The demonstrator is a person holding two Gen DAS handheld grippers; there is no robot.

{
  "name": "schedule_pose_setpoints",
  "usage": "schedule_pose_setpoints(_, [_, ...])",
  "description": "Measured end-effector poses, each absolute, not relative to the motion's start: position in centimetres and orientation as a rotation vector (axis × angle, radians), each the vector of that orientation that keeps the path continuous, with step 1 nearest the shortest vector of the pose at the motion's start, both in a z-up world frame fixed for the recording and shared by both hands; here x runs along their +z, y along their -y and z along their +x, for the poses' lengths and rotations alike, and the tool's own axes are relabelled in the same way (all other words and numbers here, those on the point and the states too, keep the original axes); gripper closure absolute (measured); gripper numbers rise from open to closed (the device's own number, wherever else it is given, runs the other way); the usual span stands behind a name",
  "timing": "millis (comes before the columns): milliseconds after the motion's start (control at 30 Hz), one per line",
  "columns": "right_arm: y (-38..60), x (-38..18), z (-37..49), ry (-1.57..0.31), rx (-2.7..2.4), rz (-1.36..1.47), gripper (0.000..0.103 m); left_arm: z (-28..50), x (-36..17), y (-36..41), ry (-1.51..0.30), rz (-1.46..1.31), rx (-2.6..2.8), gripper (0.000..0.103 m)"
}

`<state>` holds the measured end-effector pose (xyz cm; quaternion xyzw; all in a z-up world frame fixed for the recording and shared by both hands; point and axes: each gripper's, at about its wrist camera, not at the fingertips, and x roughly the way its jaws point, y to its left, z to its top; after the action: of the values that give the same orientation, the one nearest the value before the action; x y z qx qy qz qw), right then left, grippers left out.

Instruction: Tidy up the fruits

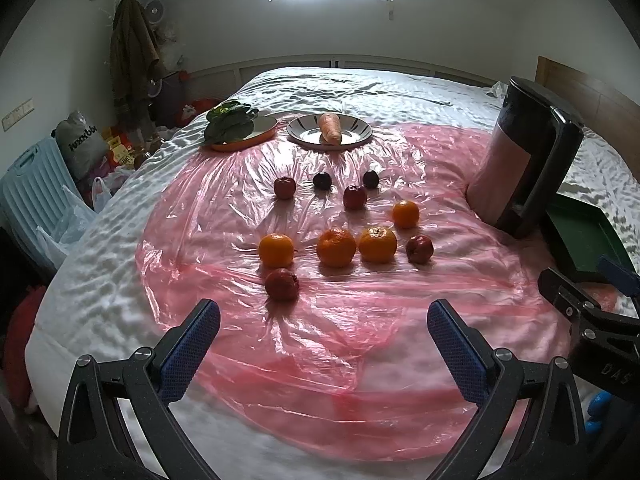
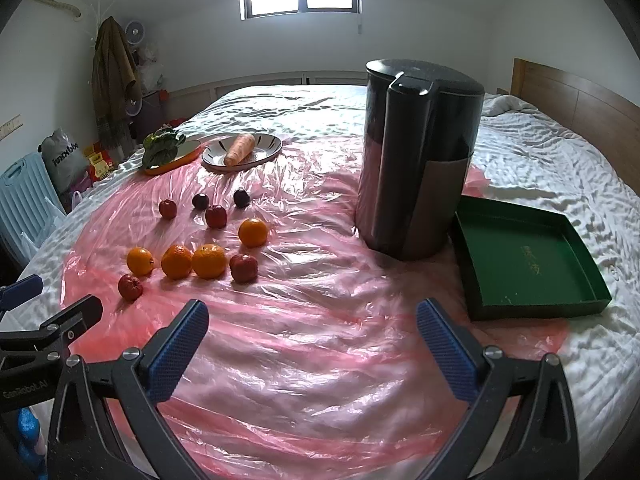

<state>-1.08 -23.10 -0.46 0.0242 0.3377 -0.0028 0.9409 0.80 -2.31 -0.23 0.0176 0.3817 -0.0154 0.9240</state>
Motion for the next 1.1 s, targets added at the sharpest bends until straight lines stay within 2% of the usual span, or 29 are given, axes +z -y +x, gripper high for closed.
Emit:
schedule_pose_setpoints(867, [22.9, -1.2, -1.3, -0.697, -0.003, 0.048, 0.0, 0.8, 0.0, 2.7, -0.777, 0.026, -0.034, 0.001])
schedule_pose_setpoints(1100, [22.9, -0.9, -1.1, -0.668, 0.063, 0.062, 0.0, 0.7, -0.5, 0.5, -0.761, -0.01, -0.036, 0.001])
